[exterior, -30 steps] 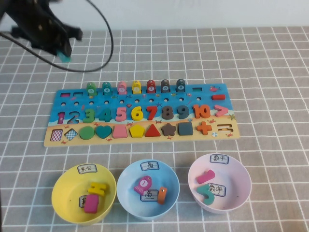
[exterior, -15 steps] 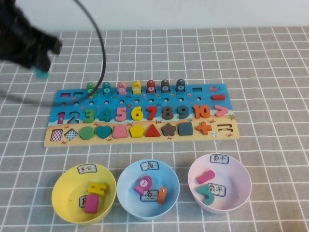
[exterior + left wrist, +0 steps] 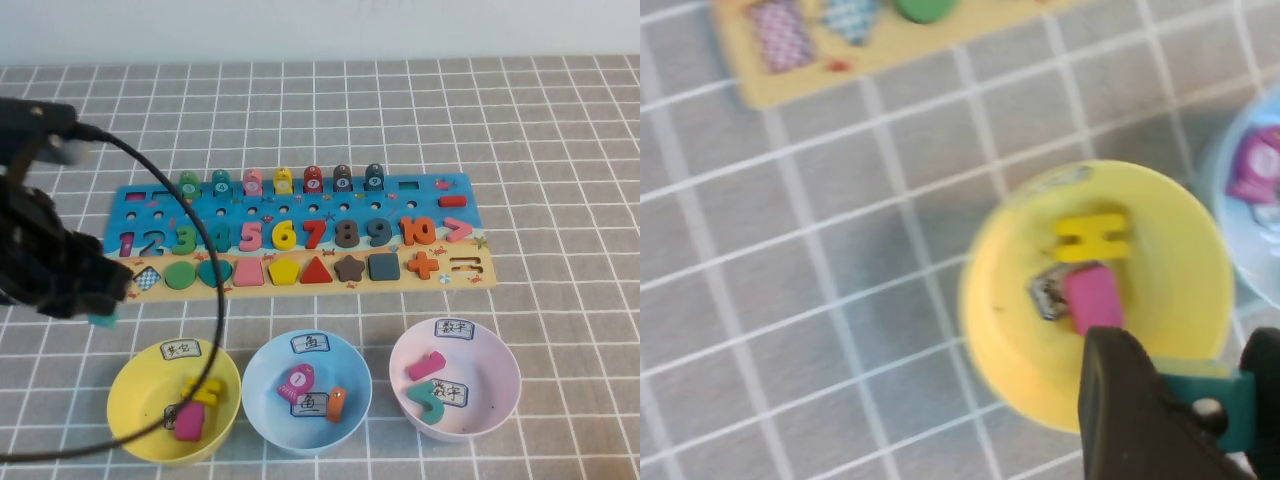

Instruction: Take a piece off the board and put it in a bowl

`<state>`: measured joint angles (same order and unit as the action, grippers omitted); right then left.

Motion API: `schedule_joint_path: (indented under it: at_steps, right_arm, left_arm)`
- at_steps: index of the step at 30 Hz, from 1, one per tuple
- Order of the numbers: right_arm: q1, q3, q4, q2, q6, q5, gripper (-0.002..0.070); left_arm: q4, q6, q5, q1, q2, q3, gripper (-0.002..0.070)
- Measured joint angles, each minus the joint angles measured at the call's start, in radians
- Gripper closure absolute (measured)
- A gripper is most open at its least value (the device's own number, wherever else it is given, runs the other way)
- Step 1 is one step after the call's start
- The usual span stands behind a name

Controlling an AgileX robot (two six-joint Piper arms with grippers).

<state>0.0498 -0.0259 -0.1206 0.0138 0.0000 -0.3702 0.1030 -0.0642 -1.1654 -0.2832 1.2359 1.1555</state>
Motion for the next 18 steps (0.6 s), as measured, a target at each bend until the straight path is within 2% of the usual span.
schedule_joint_path:
  at_steps: [12,18]
  right_arm:
    - [0.000,0.000,0.000,0.000,0.000,0.000,0.0694]
    - [0.000,0.000,0.000,0.000,0.000,0.000,0.0694]
  left_arm:
    - [0.017,-0.010,0.112,-0.309,0.106,-0.020,0.0482]
    - [0.019,-0.010,0.119,-0.410,0.245,0.009,0.0482]
